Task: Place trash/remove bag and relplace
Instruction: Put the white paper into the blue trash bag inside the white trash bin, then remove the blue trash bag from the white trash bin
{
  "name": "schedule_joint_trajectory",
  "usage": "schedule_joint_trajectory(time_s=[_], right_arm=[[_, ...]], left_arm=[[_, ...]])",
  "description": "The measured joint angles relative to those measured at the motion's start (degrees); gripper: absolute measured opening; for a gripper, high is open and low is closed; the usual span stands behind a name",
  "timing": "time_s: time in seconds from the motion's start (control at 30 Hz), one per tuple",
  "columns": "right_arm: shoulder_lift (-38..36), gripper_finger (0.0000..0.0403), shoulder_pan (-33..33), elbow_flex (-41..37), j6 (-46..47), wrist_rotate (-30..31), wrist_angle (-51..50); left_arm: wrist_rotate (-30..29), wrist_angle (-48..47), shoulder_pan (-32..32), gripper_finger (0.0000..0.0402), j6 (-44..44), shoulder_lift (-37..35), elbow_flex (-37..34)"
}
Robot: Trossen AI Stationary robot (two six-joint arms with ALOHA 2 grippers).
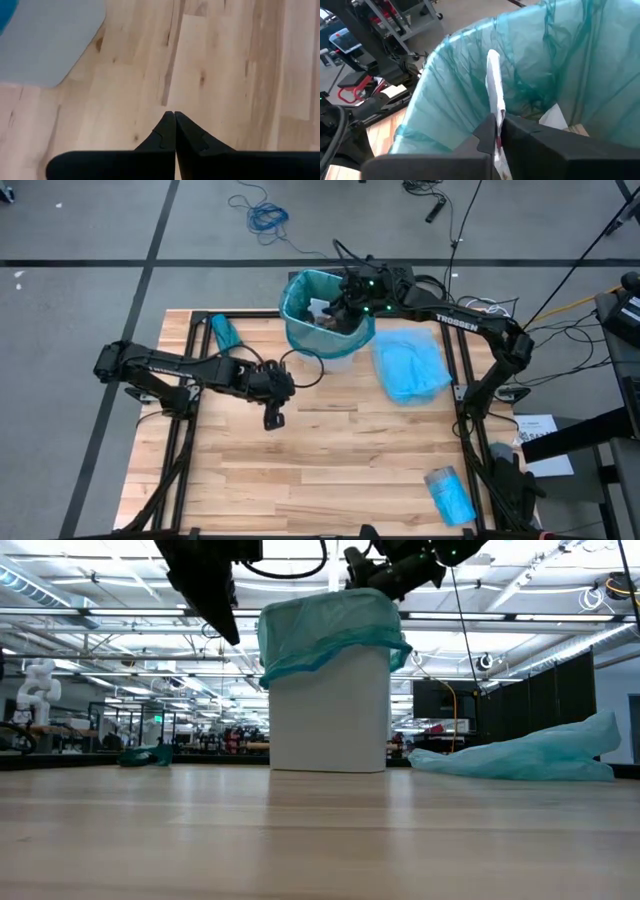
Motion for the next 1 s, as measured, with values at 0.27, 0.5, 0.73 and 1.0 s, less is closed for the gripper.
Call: schedule_joint_trajectory(time_s=[0.27, 0.5, 0.73, 1.0], right_arm=[[-0.21, 0.0096, 0.32, 0.00, 1.17, -0.17, 0.01], [-1.06, 0.0115, 0.39, -0.02, 2.15, -0.20, -0.14], [-3.69, 0.0104, 0.39, -0.09, 2.55, -0.24, -1.91], [-9.67, 0.0098, 0.39, -0.09, 0.96, -0.15, -11.27]], left_arm=[[0.03, 0.18, 0.19, 0.0000, 0.18, 0.02, -0.01], [0.07, 0.26, 0.19, 0.0000, 0.51, 0.02, -0.01], [0.05, 0.30, 0.44, 0.0000, 1.77, 0.02, -0.01], [-0.02, 1.08, 3.65, 0.0000, 4.69, -0.37, -0.04]])
